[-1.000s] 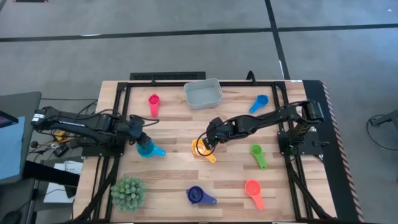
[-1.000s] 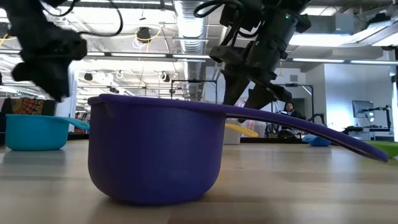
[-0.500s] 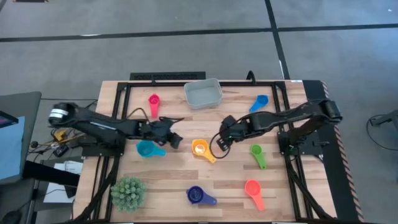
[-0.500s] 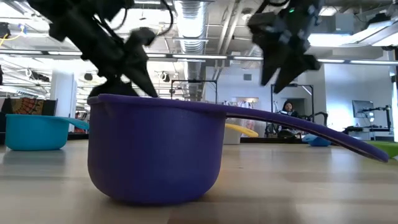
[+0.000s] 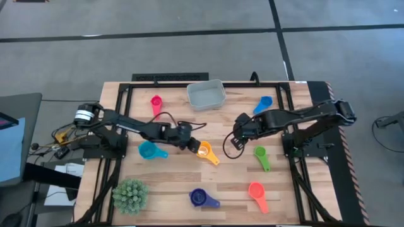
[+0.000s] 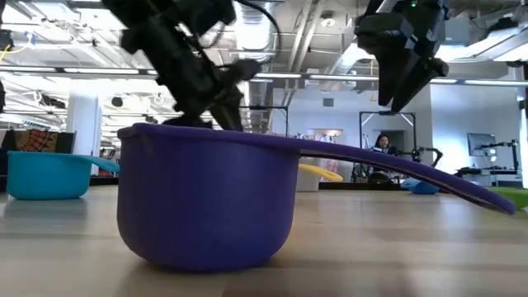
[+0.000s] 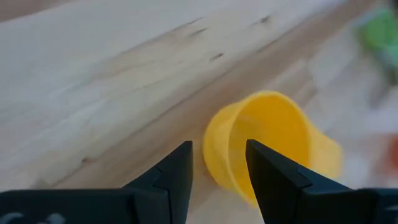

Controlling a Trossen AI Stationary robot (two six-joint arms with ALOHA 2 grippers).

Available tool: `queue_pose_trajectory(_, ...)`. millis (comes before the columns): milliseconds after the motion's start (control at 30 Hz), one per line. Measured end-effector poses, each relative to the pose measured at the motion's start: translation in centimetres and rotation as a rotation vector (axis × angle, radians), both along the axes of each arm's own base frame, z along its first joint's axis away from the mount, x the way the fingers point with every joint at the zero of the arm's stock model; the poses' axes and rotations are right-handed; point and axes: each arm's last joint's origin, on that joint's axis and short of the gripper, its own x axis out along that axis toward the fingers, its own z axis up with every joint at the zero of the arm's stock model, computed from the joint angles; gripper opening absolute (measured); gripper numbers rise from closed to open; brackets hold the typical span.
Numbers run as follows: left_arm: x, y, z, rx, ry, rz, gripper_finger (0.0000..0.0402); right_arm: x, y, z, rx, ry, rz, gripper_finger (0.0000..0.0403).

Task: Nest measuring cups in basket
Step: Stack the yellow measuring cup on the light blue measuring cup

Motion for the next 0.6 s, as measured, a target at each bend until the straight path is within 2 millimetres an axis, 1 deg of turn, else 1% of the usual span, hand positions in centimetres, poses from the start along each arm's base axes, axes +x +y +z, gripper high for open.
queue_pose_trajectory(67,0.0,0.0,0.0,0.010,0.092,-0.002,0.0137,-0.2,0.1,0.2,0.000,-0.004,0.009,0.0215)
queue_pose_trajectory(133,0.9,-0.1,0.3,0.010,0.090,-0.011,0.0137,-0.5,0.3,0.3,-0.005,0.003,0.023,0.0216)
queue_pose_trajectory(200,1.2,-0.3,0.3,0.002,0.104,-0.026,0.0137,-0.6,0.4,0.5,-0.011,0.006,0.033,0.0217)
queue_pose_trajectory(267,1.7,-0.4,-0.1,-0.017,0.100,-0.039,0.0137,-1.0,0.4,0.6,-0.017,0.016,0.045,0.0216)
queue_pose_trajectory(433,2.1,-0.6,-1.1,-0.057,0.128,-0.029,0.0136,-1.2,0.5,0.7,-0.025,0.021,0.052,0.0212)
queue_pose_trajectory(500,2.1,-0.5,-1.2,-0.057,0.135,-0.024,0.0127,-1.2,0.5,0.8,-0.033,0.021,0.052,0.0211)
queue_pose_trajectory(600,2.1,-0.5,-1.2,-0.054,0.134,-0.011,0.0091,-1.4,0.5,1.0,-0.041,0.014,0.051,0.0207)
